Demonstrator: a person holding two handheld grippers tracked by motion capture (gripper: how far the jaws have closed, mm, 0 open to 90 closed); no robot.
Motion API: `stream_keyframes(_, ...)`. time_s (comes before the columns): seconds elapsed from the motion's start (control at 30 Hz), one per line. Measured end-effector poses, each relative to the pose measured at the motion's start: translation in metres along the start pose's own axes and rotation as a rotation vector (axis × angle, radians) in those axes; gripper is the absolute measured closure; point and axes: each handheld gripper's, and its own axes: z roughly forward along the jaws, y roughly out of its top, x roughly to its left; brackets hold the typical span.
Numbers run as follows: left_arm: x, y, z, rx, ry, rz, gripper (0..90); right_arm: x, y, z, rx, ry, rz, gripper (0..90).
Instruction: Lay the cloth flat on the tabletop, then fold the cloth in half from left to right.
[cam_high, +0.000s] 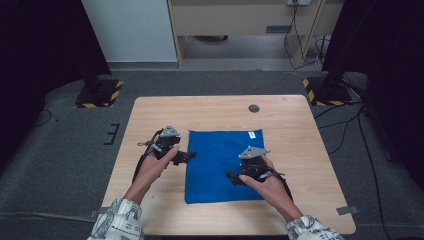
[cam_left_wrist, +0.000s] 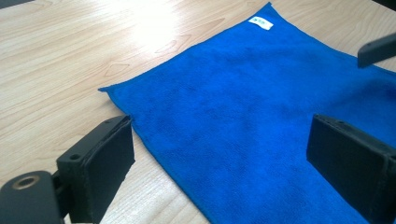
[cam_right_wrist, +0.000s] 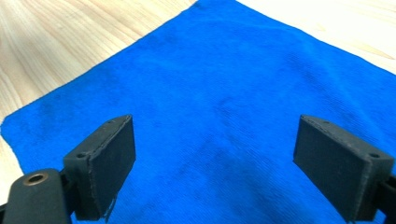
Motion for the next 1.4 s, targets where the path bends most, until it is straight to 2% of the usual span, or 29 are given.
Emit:
stream_keyframes(0.2,0.003,0.002,-0.001,0.004,0.002,-0.010,7.1,0.009,0.004,0.004,-0.009,0.027,-0.004,14.7)
stream_keyframes(0.4,0.005,0.010,-0.001,-0.002,0.004,0.000,7.1,0.018,0.009,0.010,-0.005,0.051,-0.016,15.7)
stream_keyframes(0.63,0.013,0.020,0.003,-0.020,0.007,-0.016,7.8,0.040,0.018,0.017,-0.005,0.080,-0.065,20.2)
stream_keyframes(0.77,0.016,0.026,0.007,-0.012,0.009,-0.006,8.0,0.054,0.021,0.022,0.002,0.106,-0.091,20.8)
stream_keyframes(0.83,0.017,0.028,0.008,-0.024,0.010,-0.012,8.0,0.061,0.021,0.024,0.008,0.121,-0.104,20.8)
stream_keyframes(0.97,0.019,0.031,0.010,-0.017,0.007,-0.011,8.1,0.073,0.021,0.028,0.021,0.144,-0.131,20.8)
stream_keyframes(1.2,0.023,0.033,0.012,-0.009,0.006,-0.008,8.1,0.092,0.021,0.036,0.031,0.180,-0.153,20.3)
stream_keyframes(1.4,0.026,0.035,0.013,-0.018,0.003,-0.009,8.3,0.104,0.019,0.042,0.043,0.185,-0.165,17.1)
